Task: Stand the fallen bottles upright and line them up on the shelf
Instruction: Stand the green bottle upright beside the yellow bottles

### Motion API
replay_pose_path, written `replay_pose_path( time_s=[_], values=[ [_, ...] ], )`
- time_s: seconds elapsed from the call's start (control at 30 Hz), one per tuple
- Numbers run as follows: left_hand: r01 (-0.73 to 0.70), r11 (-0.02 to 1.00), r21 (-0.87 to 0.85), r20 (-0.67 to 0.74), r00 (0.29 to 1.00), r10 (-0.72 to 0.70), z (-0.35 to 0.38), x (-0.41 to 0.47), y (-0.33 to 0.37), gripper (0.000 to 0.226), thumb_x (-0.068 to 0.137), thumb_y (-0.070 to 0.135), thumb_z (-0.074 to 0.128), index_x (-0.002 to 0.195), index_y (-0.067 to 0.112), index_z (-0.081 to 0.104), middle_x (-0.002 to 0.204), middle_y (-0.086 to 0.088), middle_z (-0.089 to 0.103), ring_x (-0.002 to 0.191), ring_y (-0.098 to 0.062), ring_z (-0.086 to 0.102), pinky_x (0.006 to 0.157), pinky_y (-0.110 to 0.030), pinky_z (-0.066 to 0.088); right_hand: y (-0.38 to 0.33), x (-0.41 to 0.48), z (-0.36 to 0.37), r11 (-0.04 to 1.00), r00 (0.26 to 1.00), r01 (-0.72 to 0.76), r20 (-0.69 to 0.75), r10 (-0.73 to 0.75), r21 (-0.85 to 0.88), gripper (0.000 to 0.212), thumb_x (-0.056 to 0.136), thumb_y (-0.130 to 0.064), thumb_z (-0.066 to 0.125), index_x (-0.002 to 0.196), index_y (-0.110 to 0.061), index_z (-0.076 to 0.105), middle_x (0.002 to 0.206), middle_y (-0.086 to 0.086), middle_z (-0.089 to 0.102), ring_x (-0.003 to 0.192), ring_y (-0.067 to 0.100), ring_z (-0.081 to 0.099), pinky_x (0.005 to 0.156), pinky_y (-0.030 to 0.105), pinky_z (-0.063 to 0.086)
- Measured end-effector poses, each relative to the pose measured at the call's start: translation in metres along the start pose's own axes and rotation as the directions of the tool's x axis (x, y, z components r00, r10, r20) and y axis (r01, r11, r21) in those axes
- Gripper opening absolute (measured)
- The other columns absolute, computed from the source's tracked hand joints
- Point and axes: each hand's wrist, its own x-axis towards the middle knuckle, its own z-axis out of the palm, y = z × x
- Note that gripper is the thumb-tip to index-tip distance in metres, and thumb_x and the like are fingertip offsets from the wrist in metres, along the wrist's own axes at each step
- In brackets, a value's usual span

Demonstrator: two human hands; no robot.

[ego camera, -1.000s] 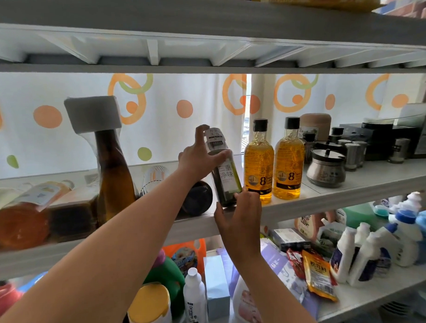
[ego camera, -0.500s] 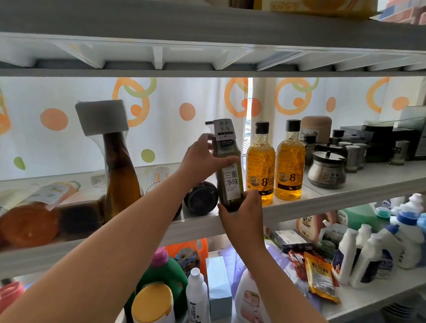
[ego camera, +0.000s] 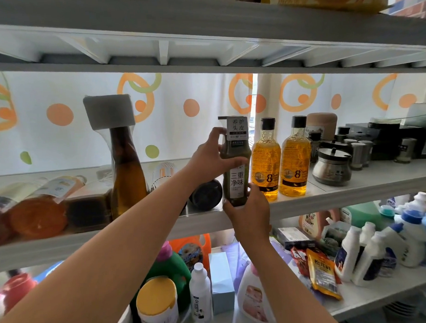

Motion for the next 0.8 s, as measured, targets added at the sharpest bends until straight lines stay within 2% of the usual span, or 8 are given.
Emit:
replay_pose_path(
  time_s=[0.27, 0.53, 0.67, 0.8],
  values=[
    [0.008, 0.999, -0.053, -0.028, 1.0, -0.01, 0.0053, -0.0033, 0.0027, 0.07, 0.079, 0.028, 0.073, 0.133, 0.018, 0.03, 0.092, 0.008, 0.056, 0.086, -0.016, 0.059, 0.082, -0.03, 0.048, -0.0009, -0.0013, 0.0014, 1.0, 0.999, 0.011, -0.04, -0.011, 0.001, 0.06, 0.073, -0.026, 0.073, 0.124, -0.011, 0.045, 0.118, 0.008, 0.054, 0.11, 0.022, 0.046, 0.083, 0.027, 0.043],
    [0.006, 0.998, -0.06, -0.026, 1.0, -0.007, 0.0093, -0.0051, 0.0052, 0.069, 0.081, 0.026, 0.071, 0.135, 0.018, 0.029, 0.092, 0.006, 0.056, 0.088, -0.019, 0.059, 0.086, -0.036, 0.05, -0.0029, -0.0022, -0.0039, 1.0, 1.0, -0.006, -0.017, 0.005, -0.03, 0.06, 0.076, -0.027, 0.072, 0.126, -0.01, 0.044, 0.12, 0.008, 0.052, 0.112, 0.021, 0.045, 0.08, 0.022, 0.04],
    [0.019, 0.998, -0.054, -0.009, 1.0, -0.019, 0.0082, -0.005, 0.0054, 0.069, 0.081, 0.026, 0.071, 0.135, 0.018, 0.029, 0.093, 0.005, 0.057, 0.09, -0.019, 0.059, 0.089, -0.04, 0.051, -0.0026, -0.0027, -0.0057, 0.999, 1.0, 0.001, -0.015, -0.002, -0.04, 0.06, 0.075, -0.028, 0.073, 0.125, -0.01, 0.044, 0.119, 0.009, 0.053, 0.111, 0.021, 0.046, 0.082, 0.026, 0.044],
    [0.054, 0.996, -0.069, 0.002, 0.999, -0.054, 0.0091, -0.0072, 0.0066, 0.071, 0.082, 0.028, 0.07, 0.138, 0.02, 0.026, 0.095, 0.006, 0.056, 0.104, -0.026, 0.061, 0.094, -0.044, 0.049, -0.0043, -0.0041, -0.0056, 0.999, 1.0, -0.01, -0.017, 0.01, -0.04, 0.06, 0.077, -0.028, 0.072, 0.127, -0.011, 0.043, 0.121, 0.009, 0.053, 0.113, 0.022, 0.046, 0.086, 0.029, 0.047]
  ],
)
